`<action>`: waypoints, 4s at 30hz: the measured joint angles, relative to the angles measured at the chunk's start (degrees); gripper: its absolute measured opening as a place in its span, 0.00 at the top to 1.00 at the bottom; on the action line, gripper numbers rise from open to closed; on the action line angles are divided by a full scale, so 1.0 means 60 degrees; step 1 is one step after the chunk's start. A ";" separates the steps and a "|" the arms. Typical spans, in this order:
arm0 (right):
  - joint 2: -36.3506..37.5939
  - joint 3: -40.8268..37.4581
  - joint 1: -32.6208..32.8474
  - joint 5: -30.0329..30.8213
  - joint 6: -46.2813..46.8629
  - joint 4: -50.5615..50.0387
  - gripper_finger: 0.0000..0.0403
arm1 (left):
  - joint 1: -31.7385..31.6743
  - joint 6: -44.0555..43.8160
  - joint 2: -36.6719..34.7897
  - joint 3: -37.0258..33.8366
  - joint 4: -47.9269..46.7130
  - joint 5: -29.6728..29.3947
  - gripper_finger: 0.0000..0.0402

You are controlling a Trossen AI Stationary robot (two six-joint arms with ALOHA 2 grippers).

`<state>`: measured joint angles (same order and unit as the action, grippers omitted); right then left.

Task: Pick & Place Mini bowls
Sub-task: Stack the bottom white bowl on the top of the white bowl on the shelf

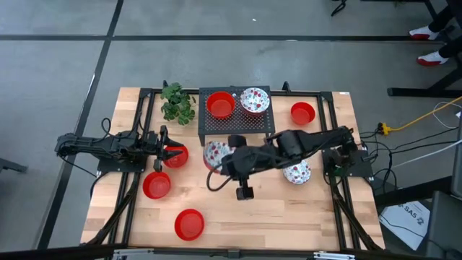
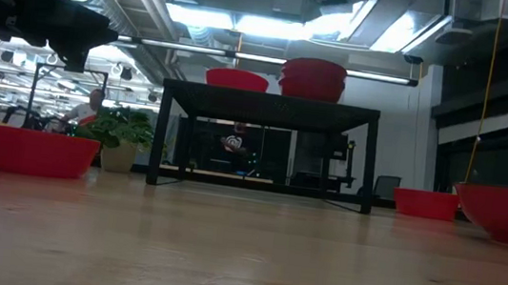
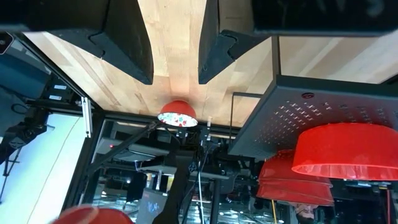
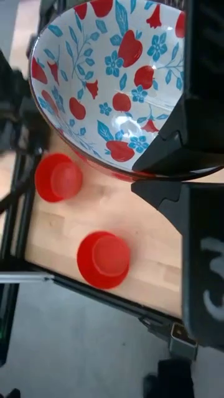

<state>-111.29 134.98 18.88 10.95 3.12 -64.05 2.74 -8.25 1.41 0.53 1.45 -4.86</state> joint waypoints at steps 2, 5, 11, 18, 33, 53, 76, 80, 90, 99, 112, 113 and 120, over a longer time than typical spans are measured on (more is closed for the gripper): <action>0.0135 0.0000 -0.0124 0.0000 -0.0172 -0.0014 0.97 | 0.0000 0.0000 0.0000 0.0000 -0.0003 -0.0007 0.69; 0.0328 0.0000 -0.0359 0.0001 -0.0427 -0.0032 0.97 | -0.0001 0.0000 -0.0001 -0.0001 0.0001 -0.0003 0.69; 0.0715 0.0000 -0.0911 0.0049 -0.0864 -0.0088 0.97 | -0.0003 0.0000 0.0000 0.0000 0.0001 -0.0004 0.69; 0.1072 0.0001 -0.1585 0.0507 -0.1307 -0.0362 0.97 | -0.0001 0.0000 0.0000 -0.0003 0.0001 -0.0004 0.69; 0.1225 0.0004 -0.3417 0.0529 -0.1826 -0.1548 0.97 | -0.0001 0.0000 0.0000 -0.0002 0.0001 -0.0004 0.69; 0.1221 0.0002 -0.5409 0.0315 -0.1859 -0.2275 0.97 | 0.0000 0.0000 0.0000 -0.0002 0.0001 -0.0004 0.69; 0.1167 -0.0218 -0.5782 -0.0090 -0.1709 -0.2766 0.97 | -0.0003 0.0000 -0.0003 -0.0003 0.0001 -0.0004 0.69; 0.1167 -0.0219 -0.5812 -0.0201 -0.1524 -0.2799 0.97 | -0.0002 0.0000 -0.0002 0.0000 0.0001 -0.0004 0.69; 0.0997 -0.0226 -0.5860 -0.0294 -0.1457 -0.3273 0.97 | -0.0003 0.0000 0.0000 -0.0003 0.0001 -0.0004 0.69; 0.0664 -0.0229 -0.6025 -0.0602 -0.1526 -0.3551 0.97 | -0.0002 0.0000 -0.0001 -0.0002 0.0002 -0.0004 0.69; 0.0476 -0.0229 -0.6187 -0.1013 -0.0829 -0.3926 0.97 | -0.0003 0.0000 0.0000 -0.0003 -0.0003 -0.0007 0.69; 0.0466 -0.0229 -0.6187 -0.1014 -0.0828 -0.3983 0.97 | 0.0000 0.0000 0.0000 0.0000 -0.0007 -0.0004 0.69; 0.0250 -0.0229 -0.6187 -0.1011 -0.0764 -0.3943 0.97 | -0.0002 0.0000 0.0000 -0.0001 -0.0003 -0.0004 0.69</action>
<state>-109.79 133.60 -18.24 4.89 -1.46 -87.70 2.73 -8.25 1.41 0.53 1.43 -4.89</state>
